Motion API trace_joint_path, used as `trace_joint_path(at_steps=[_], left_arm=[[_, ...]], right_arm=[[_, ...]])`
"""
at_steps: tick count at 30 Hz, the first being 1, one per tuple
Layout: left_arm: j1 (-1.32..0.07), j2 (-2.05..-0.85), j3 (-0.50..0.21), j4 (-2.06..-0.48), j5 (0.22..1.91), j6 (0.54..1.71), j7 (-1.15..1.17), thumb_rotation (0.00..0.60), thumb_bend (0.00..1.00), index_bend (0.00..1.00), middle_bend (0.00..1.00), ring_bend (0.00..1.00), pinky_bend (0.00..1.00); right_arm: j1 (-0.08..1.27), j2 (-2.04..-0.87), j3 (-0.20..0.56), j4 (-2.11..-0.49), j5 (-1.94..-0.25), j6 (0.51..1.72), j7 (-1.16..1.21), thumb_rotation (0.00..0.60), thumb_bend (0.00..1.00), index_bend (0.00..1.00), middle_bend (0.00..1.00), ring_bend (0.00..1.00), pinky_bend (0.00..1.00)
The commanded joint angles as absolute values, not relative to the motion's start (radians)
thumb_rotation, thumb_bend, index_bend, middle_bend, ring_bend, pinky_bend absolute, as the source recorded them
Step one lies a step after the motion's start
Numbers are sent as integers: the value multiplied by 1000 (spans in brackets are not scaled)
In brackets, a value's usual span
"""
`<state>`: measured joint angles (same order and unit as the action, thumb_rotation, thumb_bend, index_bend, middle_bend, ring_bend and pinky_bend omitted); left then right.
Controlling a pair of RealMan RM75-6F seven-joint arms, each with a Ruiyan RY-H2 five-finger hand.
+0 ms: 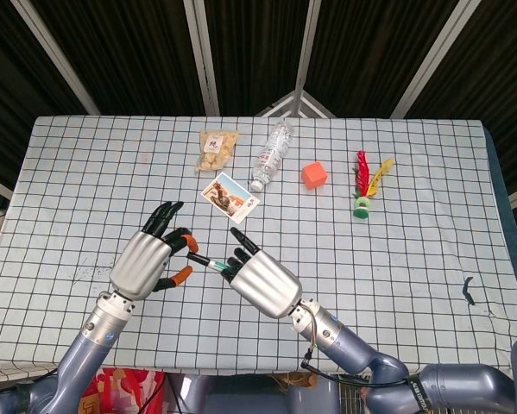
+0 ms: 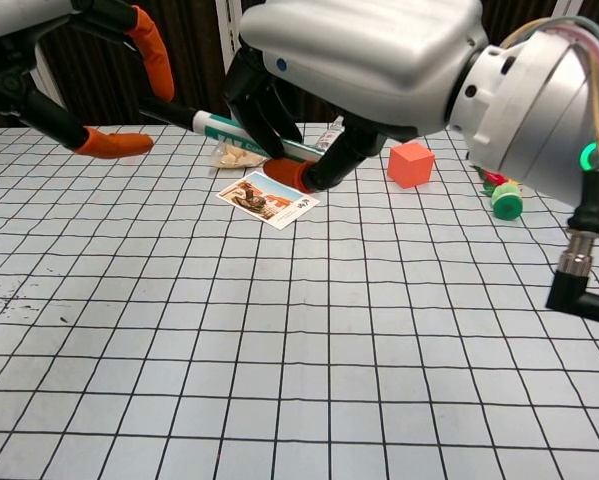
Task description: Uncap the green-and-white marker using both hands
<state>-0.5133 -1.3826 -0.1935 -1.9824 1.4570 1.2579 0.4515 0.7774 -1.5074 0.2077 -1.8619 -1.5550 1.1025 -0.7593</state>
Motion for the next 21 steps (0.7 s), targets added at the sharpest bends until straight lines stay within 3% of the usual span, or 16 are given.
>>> trace_joint_path(at_steps=[1, 21], left_arm=[[-516, -1388, -194, -1979, 1454, 1262, 458, 600, 391, 492, 420, 16, 0], [-539, -1424, -201, -1970, 1428, 1275, 509, 600, 435, 514, 404, 16, 0]], right_arm=[[777, -1507, 206, -1861, -1555, 1104, -758, 600, 659, 601, 693, 503, 178], [770, -1493, 192, -1866, -1563, 1119, -756, 600, 659, 601, 693, 503, 178]])
